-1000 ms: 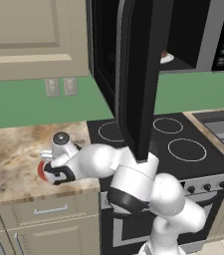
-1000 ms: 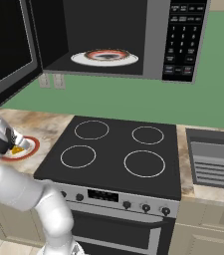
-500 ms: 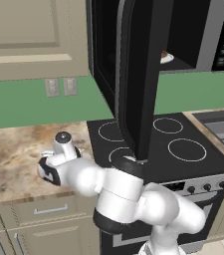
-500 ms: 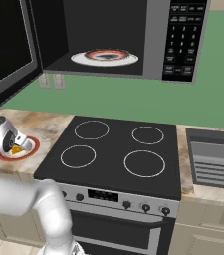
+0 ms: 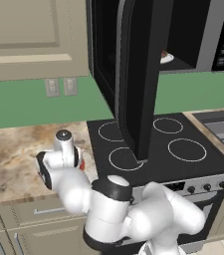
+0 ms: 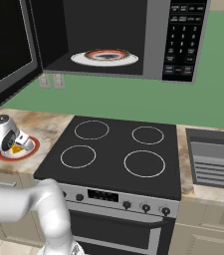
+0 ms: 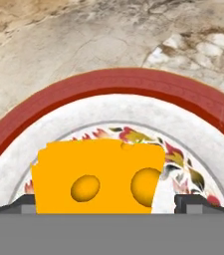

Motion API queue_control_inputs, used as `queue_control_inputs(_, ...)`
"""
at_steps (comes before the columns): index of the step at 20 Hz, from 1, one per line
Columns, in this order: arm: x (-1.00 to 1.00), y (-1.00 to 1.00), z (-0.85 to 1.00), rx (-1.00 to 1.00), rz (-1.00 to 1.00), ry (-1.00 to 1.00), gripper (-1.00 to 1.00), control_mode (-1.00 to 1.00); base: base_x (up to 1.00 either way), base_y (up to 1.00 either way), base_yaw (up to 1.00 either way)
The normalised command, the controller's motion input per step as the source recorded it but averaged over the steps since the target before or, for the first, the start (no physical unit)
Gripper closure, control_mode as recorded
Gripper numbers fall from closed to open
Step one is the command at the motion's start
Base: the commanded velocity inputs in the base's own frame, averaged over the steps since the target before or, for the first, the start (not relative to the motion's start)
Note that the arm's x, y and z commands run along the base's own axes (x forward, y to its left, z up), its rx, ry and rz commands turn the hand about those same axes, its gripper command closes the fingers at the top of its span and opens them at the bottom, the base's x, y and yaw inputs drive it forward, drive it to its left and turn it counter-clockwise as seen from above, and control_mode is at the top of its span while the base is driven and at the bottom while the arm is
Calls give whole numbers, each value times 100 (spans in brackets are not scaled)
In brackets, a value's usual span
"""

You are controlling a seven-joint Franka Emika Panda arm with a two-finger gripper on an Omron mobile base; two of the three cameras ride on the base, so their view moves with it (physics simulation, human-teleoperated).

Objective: Pick the cheese from the counter and place it in the microwave. Then turn on the microwave.

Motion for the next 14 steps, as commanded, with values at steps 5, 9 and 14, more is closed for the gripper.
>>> queue_control_inputs(5, 9, 11, -14, 0, 0, 2, -100, -100, 0, 0, 0)
queue_control_inputs(9, 0, 13, -22, 0, 0, 5, 100, -100, 0, 0, 0)
queue_control_inputs(14, 0, 12, -25, 0, 0, 8, 100, -100, 0, 0, 0)
